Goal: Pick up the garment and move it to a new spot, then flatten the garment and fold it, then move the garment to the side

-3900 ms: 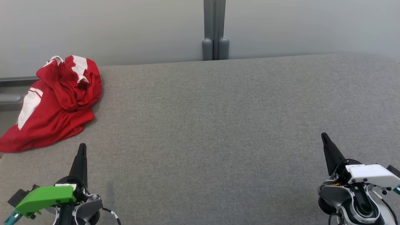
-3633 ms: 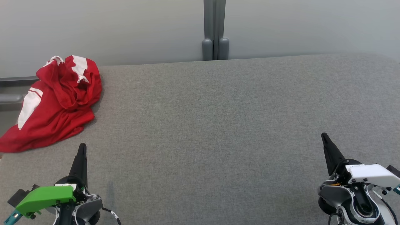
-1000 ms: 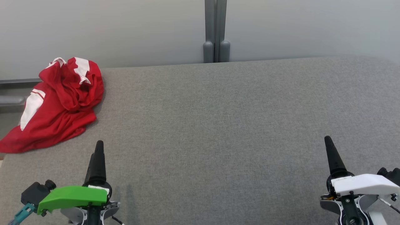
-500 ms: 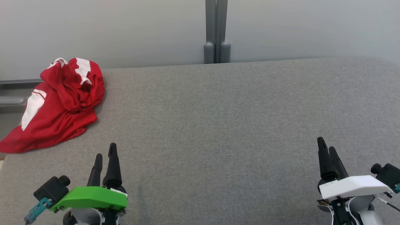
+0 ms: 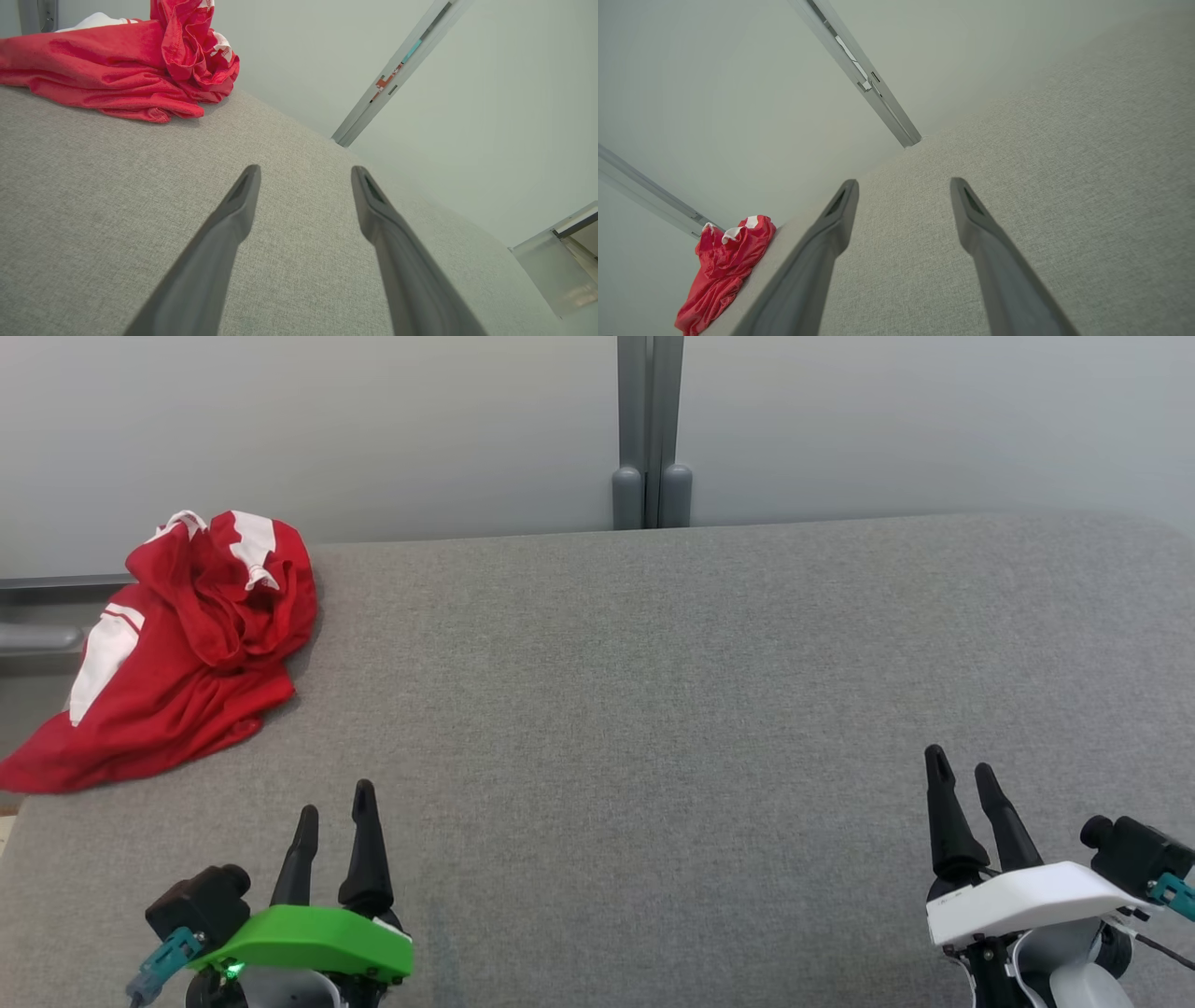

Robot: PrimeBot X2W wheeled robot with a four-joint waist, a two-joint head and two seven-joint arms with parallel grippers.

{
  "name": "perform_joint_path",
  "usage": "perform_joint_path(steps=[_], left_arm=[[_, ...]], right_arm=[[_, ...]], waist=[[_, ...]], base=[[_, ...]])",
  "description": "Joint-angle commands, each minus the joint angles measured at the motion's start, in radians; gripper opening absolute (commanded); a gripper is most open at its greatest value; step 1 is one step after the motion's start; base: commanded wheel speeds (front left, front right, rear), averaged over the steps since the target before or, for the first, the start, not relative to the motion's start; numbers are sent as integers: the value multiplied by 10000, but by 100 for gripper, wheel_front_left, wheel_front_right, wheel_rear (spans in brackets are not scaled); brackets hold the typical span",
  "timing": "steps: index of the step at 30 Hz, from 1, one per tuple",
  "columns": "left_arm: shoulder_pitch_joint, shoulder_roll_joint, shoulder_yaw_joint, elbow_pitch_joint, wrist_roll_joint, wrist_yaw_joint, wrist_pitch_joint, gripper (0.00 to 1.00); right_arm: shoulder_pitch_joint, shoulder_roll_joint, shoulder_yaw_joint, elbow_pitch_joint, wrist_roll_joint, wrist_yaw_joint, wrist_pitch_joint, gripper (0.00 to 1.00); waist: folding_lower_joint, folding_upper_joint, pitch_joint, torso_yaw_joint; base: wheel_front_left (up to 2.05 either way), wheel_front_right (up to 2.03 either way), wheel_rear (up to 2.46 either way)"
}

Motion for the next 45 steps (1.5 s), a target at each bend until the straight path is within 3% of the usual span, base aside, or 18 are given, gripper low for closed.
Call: perform_joint_path(steps=[1, 45], left_arm=[[38, 69, -52, -40, 329, 64, -94, 100], [169, 94, -743, 1005, 3803, 538, -1107, 100]], right_arm=[[74, -53, 33, -87, -344, 4, -110, 100], [233, -83, 232, 591, -4664, 5, -1128, 100]], waist=[[0, 0, -6, 5], [0, 0, -166, 119]], base=[[0, 0, 0], [0, 0, 0]])
